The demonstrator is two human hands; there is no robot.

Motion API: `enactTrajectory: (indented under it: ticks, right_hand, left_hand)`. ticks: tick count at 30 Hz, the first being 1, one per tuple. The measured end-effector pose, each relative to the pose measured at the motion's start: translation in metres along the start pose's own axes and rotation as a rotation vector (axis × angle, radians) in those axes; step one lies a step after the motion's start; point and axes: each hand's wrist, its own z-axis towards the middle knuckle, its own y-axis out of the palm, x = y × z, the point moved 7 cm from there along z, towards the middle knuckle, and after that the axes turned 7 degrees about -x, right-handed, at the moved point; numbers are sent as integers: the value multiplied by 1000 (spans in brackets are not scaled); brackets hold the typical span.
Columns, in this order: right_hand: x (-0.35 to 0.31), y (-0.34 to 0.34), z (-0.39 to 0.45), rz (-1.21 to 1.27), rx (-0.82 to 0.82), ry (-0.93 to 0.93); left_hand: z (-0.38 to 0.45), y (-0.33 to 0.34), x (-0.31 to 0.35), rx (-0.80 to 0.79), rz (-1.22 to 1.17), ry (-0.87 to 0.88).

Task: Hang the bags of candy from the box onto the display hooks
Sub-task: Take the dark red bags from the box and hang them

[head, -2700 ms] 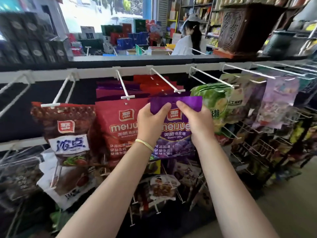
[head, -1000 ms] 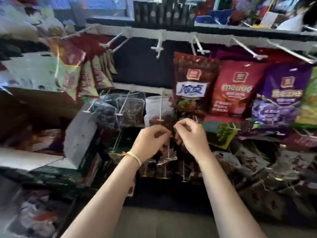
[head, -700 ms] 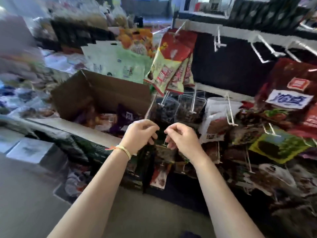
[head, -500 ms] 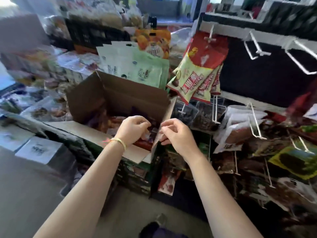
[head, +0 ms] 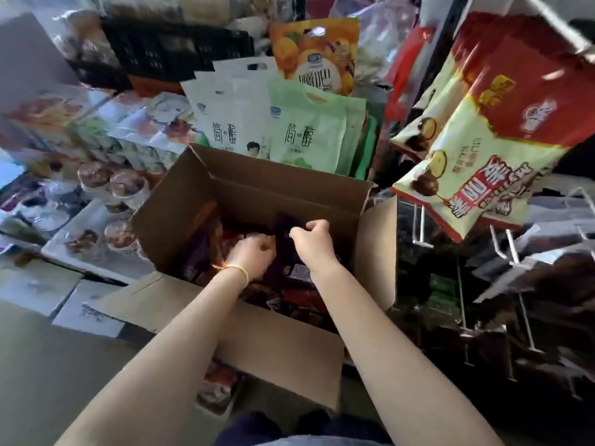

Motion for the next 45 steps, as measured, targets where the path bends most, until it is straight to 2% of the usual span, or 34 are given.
enactTrajectory:
  ticks: [3,5,7,9,14,18,21,23,26,28,30,32,34,36,38,43,45]
  right_hand:
    - [49,7,26,29,90,193]
    - [81,11,38,47,81,334]
    - [104,24,34,68,-47,486]
    - [121,36,29,122,-142,546]
    - [122,33,51,121,47,279]
    - [116,30,53,-42,118,227]
    - [98,12,46,-262,330,189]
    - [78,4,37,-208,409,139]
    - [46,0,21,-11,385,55]
    - [21,-3,9,172,338,13]
    - [-1,0,-2,433,215,7]
    - [-22,7,-14,618,63,23]
    - [-39,15,-26,687,-46,29]
    - [-53,21,-37,679,-95,10]
    - [-61,19,-47,608,-71,-30]
    - [-76,-10,-80,258,289,-168]
    - [-84,-9,-93,244,269,-242]
  left_hand:
    - [24,23,-26,-84,13,-16]
    - [37,35,-43,-135,8,-20]
    - [46,41,-52,-169,-10,-16]
    - [52,43,-58,-203,-43,-3]
    - [60,41,-63,-240,-162,15]
    - [66,39,-68,-210,-259,17]
    - [69,30,-67,-144,-407,32]
    - [72,22,-73,-88,-551,0]
    - [72,5,-82,-35,-817,-91]
    - [67,-4,-73,-115,-1024,-102]
    - [58,-20,-47,-234,-1143,50]
    - [46,-45,-19,-313,-1081,286]
    - [30,-68,8,-446,-1045,467]
    - [14,-84,28,-555,-1012,554]
    - [-3,-99,43,-557,-990,603]
    - [-25,-113,59,-467,-1166,549]
    - [-36,-116,66,-464,-1181,561]
